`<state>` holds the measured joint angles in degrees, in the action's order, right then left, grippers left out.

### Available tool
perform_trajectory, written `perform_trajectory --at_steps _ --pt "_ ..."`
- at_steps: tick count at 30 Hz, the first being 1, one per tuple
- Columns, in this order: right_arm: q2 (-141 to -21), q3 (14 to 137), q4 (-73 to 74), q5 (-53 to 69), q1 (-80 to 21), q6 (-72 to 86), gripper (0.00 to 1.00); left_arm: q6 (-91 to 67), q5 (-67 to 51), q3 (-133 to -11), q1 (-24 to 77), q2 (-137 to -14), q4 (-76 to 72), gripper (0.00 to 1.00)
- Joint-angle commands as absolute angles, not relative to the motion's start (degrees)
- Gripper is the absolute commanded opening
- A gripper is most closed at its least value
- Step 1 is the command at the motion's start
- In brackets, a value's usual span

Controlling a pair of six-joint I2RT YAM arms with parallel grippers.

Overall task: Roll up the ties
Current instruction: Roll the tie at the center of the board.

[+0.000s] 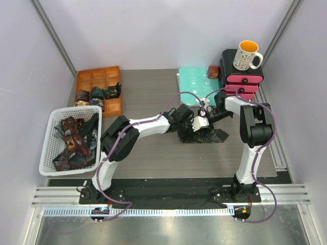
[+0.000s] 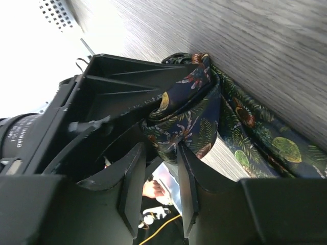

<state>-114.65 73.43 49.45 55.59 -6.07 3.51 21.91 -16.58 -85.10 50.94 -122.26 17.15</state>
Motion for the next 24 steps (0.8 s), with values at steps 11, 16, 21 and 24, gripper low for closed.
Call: perform_trajectory --at_steps 11,16,21,24 --pt "-116.5 74.1 49.7 46.7 -6.6 0.4 0.01 23.8 -14.4 -79.5 51.2 -129.9 29.3 0.36" --pt "-117.0 74.1 49.0 43.7 -6.4 0.3 0.01 23.9 -14.8 -79.8 50.5 -128.8 29.4 0.37" --pt "-117.2 73.7 47.8 39.3 -5.9 0.4 0.01 24.1 -17.5 -79.0 49.2 -124.3 29.0 0.54" --pt "-117.7 73.5 47.7 37.1 -5.6 0.4 0.01 24.2 -19.9 -78.4 48.2 -121.0 28.6 0.66"
